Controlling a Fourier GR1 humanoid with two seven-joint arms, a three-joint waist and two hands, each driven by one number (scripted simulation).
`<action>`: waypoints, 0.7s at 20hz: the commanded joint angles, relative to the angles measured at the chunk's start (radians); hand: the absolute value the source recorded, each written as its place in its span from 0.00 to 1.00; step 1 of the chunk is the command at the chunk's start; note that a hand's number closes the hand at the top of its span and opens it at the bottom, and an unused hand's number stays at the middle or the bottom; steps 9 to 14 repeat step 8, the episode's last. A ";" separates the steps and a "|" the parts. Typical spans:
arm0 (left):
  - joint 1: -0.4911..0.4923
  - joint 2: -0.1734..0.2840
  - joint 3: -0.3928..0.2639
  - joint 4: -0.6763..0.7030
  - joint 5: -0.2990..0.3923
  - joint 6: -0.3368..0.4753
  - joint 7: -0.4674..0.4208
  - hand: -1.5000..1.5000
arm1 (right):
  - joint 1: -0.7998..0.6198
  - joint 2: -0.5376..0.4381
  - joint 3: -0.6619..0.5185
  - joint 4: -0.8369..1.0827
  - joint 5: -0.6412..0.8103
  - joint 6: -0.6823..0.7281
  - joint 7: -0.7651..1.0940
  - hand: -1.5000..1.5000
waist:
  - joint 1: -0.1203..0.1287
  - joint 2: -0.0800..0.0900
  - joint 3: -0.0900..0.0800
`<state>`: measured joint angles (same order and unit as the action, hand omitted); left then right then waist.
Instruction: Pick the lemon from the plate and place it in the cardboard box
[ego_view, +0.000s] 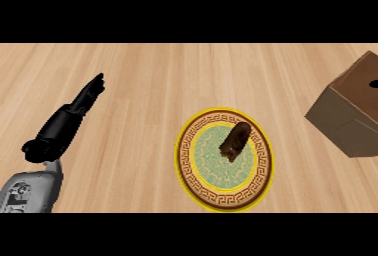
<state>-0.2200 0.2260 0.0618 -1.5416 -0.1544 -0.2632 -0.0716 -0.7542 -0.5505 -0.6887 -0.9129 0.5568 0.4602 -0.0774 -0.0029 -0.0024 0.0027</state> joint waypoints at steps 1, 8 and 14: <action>-0.009 -0.006 -0.003 -0.014 -0.003 0.008 0.037 0.50 | -0.045 0.023 -0.209 0.059 -0.183 -0.036 0.051 0.00 | -0.010 -0.003 0.000; -0.003 0.010 0.010 -0.013 0.011 -0.020 0.017 0.50 | -0.035 -0.148 -0.293 0.244 -0.244 -0.110 0.014 0.00 | 0.017 0.008 -0.001; -0.003 0.010 0.010 -0.013 0.011 -0.020 0.017 0.50 | -0.035 -0.148 -0.293 0.244 -0.244 -0.110 0.014 0.00 | 0.017 0.008 -0.001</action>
